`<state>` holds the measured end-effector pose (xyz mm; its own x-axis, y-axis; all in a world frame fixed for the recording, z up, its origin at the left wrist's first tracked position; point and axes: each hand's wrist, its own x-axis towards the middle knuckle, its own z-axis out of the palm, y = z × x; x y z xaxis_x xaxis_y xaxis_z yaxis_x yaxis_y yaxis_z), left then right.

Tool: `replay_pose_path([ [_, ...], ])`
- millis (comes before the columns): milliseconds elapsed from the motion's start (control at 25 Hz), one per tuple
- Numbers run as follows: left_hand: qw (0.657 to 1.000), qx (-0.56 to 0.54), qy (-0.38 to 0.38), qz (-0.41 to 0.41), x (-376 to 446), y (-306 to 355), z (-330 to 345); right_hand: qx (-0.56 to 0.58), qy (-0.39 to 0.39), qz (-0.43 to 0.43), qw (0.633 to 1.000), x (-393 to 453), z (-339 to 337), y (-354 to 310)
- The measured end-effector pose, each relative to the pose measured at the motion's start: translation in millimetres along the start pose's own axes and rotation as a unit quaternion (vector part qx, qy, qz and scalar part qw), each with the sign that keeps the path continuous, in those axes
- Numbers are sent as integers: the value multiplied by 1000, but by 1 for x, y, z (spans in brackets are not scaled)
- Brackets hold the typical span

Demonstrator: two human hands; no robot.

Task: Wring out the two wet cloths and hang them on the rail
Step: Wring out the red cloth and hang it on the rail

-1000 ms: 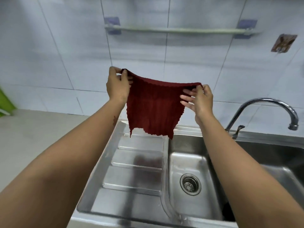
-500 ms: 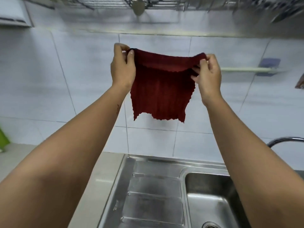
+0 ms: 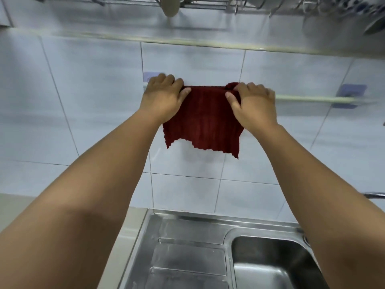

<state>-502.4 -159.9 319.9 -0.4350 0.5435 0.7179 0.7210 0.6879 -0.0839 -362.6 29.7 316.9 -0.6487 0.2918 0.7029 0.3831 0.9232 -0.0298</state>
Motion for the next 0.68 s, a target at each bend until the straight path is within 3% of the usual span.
replay_pose_path([
  [120, 996, 16, -74, -53, 18, 6, -9, -28, -60, 100, 993, 18, -8, -6],
  [200, 995, 41, -77, -53, 21, 7, -10, -57, -28, 119, 991, 20, -8, -7],
  [360, 998, -1, 55, -15, 5, 3, -5, -53, 139, 30, 988, 4, 2, -3],
  [440, 997, 5, 74, 19, -1, 1, -4, -42, 135, -9, 990, 2, 5, 1],
  [680, 995, 37, 84, 34, 0, -7, -1, -12, 135, -16, 991, 5, 8, 9],
])
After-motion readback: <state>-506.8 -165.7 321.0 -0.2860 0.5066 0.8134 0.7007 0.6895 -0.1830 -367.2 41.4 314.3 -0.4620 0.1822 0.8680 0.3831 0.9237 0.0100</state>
